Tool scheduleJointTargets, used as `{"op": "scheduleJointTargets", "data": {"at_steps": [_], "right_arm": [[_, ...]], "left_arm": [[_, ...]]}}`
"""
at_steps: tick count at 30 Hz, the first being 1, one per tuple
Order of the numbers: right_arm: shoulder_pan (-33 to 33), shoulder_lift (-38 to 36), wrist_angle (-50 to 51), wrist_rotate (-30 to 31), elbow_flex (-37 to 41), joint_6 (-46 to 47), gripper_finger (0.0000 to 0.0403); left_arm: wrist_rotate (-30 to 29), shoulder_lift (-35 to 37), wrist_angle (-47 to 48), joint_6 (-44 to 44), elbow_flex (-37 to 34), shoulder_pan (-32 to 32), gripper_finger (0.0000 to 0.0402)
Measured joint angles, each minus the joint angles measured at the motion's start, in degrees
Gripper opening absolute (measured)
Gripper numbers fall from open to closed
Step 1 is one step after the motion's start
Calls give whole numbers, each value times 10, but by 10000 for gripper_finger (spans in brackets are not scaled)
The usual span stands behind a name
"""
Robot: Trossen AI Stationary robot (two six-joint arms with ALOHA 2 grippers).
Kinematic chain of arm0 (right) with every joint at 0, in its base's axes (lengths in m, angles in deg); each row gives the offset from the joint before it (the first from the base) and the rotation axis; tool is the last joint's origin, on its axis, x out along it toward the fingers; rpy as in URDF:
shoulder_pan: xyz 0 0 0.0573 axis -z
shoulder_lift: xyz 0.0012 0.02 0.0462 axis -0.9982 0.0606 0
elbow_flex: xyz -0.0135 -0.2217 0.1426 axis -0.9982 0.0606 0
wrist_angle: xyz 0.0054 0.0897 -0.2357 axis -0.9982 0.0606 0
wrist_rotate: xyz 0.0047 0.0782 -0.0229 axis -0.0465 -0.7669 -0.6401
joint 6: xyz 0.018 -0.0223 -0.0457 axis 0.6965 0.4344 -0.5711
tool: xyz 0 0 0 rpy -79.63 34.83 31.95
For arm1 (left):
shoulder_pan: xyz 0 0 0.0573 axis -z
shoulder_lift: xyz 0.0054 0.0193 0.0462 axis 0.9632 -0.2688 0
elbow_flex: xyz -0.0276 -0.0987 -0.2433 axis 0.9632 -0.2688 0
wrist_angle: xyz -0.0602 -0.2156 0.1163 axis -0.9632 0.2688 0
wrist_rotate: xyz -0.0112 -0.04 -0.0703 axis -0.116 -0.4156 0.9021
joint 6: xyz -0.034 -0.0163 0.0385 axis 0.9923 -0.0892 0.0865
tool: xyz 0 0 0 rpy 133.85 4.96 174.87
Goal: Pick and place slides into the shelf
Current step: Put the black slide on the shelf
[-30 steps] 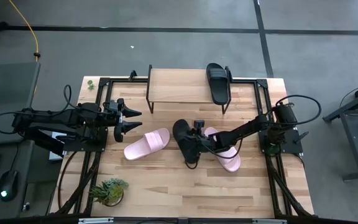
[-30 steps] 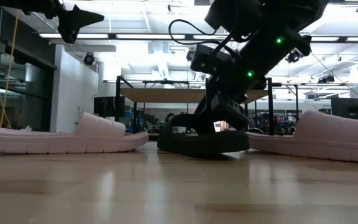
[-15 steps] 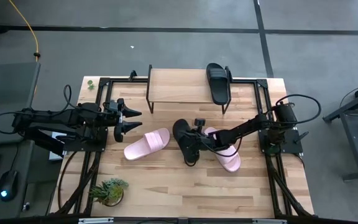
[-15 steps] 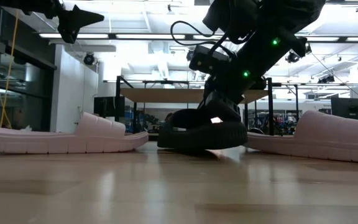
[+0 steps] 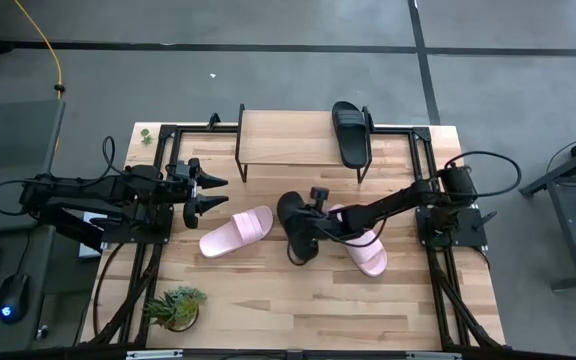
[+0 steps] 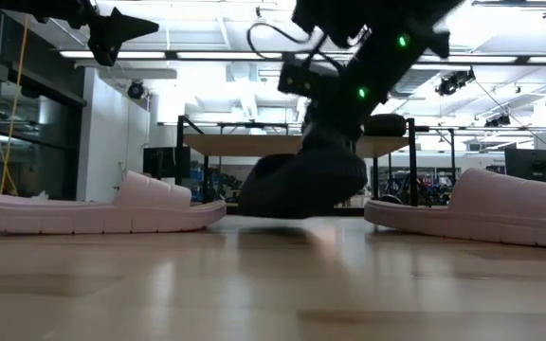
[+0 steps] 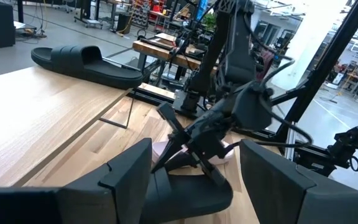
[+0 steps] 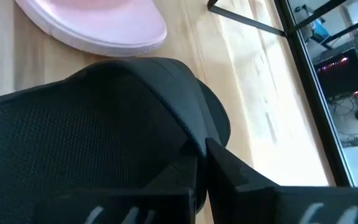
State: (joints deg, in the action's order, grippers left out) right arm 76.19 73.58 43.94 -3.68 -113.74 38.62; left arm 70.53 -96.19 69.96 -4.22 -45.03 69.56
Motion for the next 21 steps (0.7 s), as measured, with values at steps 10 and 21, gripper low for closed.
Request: {"op": "scheduleJointTargets", "data": {"at_steps": [10,21], "right_arm": [[-4,0,103,17,-69,36,1],[-6,-19,123,21,-69,38,0]], "left_arm": [[0,0,4,0,0,0,225],[0,0,4,0,0,0,225]]}}
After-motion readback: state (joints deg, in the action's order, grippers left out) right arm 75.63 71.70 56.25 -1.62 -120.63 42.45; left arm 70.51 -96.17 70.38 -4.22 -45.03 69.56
